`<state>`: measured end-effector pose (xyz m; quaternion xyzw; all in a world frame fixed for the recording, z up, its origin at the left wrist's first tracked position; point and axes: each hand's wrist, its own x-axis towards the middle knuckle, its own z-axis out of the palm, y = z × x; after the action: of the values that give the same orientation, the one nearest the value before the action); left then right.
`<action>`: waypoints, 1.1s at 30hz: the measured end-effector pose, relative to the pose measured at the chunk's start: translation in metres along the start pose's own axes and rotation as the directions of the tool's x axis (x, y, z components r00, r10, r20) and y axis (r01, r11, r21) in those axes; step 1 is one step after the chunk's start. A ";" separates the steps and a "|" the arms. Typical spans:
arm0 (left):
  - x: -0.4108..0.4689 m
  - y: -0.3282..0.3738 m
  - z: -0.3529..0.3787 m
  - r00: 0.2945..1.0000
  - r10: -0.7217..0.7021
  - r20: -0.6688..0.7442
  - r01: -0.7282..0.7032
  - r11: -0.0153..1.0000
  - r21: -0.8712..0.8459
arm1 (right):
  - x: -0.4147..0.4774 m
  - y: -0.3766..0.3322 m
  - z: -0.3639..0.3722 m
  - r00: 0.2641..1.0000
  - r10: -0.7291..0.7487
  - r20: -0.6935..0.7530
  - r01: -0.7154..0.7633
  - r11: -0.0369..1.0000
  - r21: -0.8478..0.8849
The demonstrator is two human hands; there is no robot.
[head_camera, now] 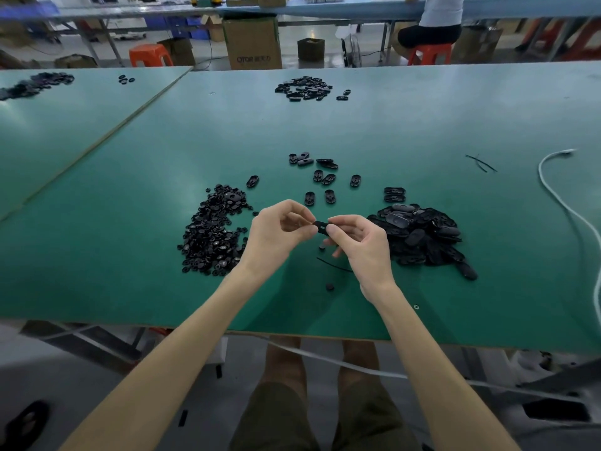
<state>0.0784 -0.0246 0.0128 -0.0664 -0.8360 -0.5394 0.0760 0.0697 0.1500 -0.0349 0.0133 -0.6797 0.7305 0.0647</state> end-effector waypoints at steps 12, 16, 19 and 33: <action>-0.004 -0.011 0.010 0.930 0.364 0.051 -0.337 0.786 0.518 | 0.000 0.001 0.002 0.999 -0.003 0.044 0.004 1.000 -0.010; -0.005 -0.011 0.011 0.915 0.397 0.074 -0.378 0.777 0.504 | 0.000 0.001 0.002 0.998 0.006 0.055 -0.006 1.000 -0.015; -0.005 -0.010 0.012 0.902 0.420 0.103 -0.410 0.753 0.516 | 0.000 0.002 0.002 0.998 0.006 0.065 -0.005 1.000 -0.016; -0.003 -0.007 0.006 0.852 0.479 0.212 -0.509 0.658 0.555 | 0.001 0.000 0.003 0.997 0.036 0.068 -0.036 0.999 0.006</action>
<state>0.0800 -0.0221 0.0030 -0.2762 -0.9130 -0.2082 0.2165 0.0683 0.1469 -0.0346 0.0262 -0.6789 0.7332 0.0284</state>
